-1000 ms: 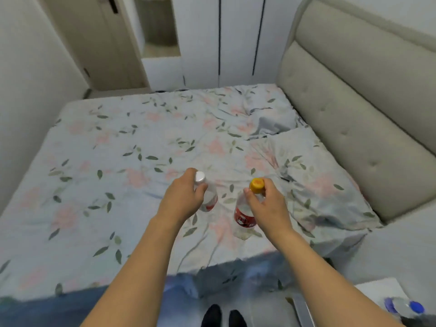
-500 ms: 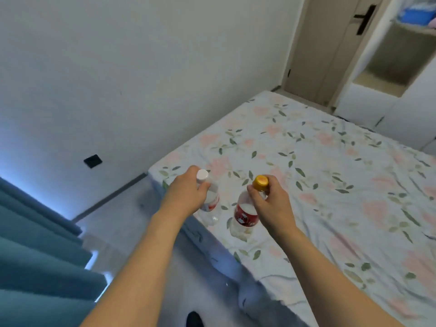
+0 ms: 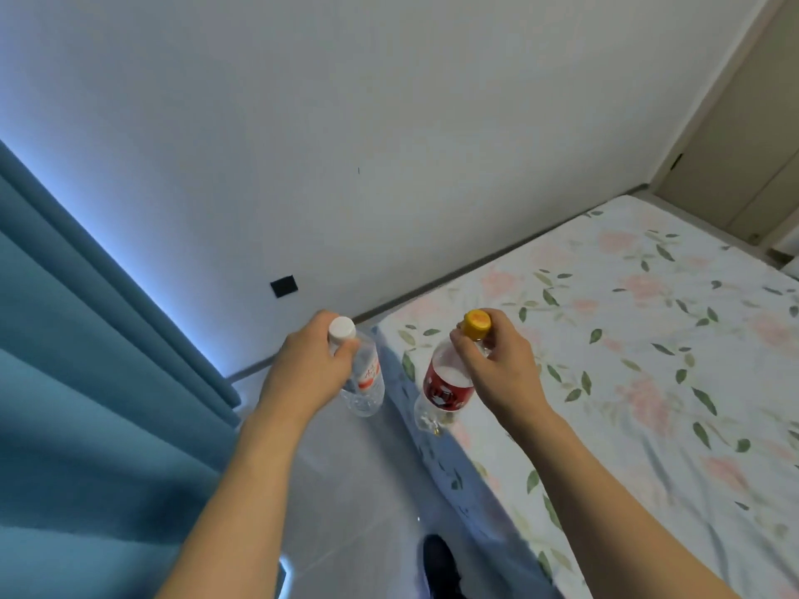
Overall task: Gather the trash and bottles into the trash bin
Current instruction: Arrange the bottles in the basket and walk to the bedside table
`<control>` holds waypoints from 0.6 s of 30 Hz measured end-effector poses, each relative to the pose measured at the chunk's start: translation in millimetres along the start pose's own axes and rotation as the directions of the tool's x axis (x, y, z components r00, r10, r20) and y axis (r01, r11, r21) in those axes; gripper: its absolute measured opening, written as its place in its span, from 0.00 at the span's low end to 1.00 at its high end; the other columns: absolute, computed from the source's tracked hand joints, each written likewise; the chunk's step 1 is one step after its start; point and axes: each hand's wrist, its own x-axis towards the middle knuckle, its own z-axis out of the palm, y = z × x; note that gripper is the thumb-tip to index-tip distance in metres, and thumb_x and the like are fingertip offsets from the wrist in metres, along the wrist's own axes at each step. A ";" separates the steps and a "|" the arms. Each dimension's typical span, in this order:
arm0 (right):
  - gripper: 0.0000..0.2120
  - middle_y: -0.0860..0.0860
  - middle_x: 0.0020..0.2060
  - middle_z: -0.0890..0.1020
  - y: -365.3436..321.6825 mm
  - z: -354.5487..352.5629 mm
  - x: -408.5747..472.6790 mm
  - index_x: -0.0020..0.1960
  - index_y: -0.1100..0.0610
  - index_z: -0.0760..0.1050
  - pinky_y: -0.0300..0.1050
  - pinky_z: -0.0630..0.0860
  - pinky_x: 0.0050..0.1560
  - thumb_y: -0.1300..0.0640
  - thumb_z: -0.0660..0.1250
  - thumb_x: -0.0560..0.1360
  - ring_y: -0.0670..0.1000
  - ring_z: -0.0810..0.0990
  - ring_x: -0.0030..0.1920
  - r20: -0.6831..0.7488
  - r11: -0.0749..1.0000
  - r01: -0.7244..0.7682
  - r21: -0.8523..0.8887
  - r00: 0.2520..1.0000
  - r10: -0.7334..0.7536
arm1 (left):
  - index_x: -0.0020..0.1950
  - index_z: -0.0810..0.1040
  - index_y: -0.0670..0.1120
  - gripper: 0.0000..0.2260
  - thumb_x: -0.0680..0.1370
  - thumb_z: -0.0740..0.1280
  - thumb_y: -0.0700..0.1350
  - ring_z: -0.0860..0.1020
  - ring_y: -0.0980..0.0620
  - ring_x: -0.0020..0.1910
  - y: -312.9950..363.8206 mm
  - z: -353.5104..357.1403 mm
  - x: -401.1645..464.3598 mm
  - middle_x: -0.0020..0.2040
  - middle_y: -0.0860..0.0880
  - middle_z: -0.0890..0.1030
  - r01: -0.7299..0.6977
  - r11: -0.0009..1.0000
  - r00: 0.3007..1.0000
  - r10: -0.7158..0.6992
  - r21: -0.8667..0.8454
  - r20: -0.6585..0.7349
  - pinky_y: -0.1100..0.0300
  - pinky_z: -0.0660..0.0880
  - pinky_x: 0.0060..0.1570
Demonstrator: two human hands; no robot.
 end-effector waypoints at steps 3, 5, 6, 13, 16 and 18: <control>0.04 0.41 0.42 0.78 -6.5 33.3 46.6 0.49 0.49 0.72 0.50 0.79 0.49 0.52 0.66 0.76 0.45 0.78 0.44 0.007 1.000 0.011 0.025 1.000 -0.011 | 0.58 0.71 0.52 0.09 0.79 0.63 0.52 0.77 0.51 0.49 -20.0 -12.4 42.7 0.51 0.51 0.78 0.028 1.000 0.999 -0.028 -0.004 -0.021 0.58 0.75 0.42; 0.03 0.41 0.42 0.78 -11.3 56.3 79.8 0.49 0.49 0.72 0.50 0.79 0.49 0.53 0.66 0.76 0.44 0.78 0.44 0.029 0.999 0.033 0.042 0.999 -0.034 | 0.58 0.71 0.52 0.10 0.79 0.63 0.53 0.77 0.51 0.50 -31.7 -20.3 72.5 0.51 0.51 0.79 0.052 0.999 0.998 -0.052 0.006 -0.028 0.57 0.77 0.44; 0.03 0.42 0.41 0.79 -14.2 66.6 97.1 0.48 0.50 0.73 0.50 0.79 0.48 0.53 0.66 0.76 0.44 0.78 0.44 0.043 0.998 0.044 0.052 0.998 -0.046 | 0.58 0.71 0.53 0.09 0.79 0.63 0.53 0.77 0.51 0.49 -36.1 -25.5 87.7 0.51 0.51 0.79 0.064 0.998 0.997 -0.064 0.010 -0.032 0.56 0.77 0.45; 0.06 0.46 0.46 0.81 -46.3 131.0 209.3 0.52 0.49 0.73 0.47 0.77 0.48 0.53 0.67 0.76 0.47 0.79 0.48 0.067 0.993 0.051 0.104 0.996 -0.058 | 0.56 0.70 0.54 0.08 0.79 0.64 0.53 0.77 0.53 0.47 -45.6 -75.2 203.5 0.50 0.53 0.78 0.060 0.998 0.995 -0.057 0.026 -0.082 0.59 0.77 0.42; 0.08 0.45 0.47 0.80 -57.6 161.5 249.4 0.55 0.47 0.72 0.45 0.76 0.48 0.53 0.66 0.76 0.45 0.78 0.49 0.063 0.993 0.036 0.116 0.997 -0.044 | 0.55 0.71 0.54 0.07 0.79 0.64 0.53 0.78 0.53 0.47 -53.5 -91.7 251.0 0.49 0.53 0.79 0.044 0.999 0.996 -0.043 0.011 -0.080 0.57 0.78 0.42; 0.08 0.44 0.48 0.80 -66.5 182.6 278.1 0.55 0.46 0.71 0.45 0.76 0.49 0.53 0.66 0.77 0.44 0.78 0.49 0.042 0.991 0.029 0.134 0.999 -0.035 | 0.55 0.71 0.55 0.07 0.78 0.65 0.53 0.78 0.51 0.48 -61.0 -101.3 287.9 0.49 0.53 0.79 0.026 1.000 0.997 -0.026 0.011 -0.074 0.53 0.79 0.45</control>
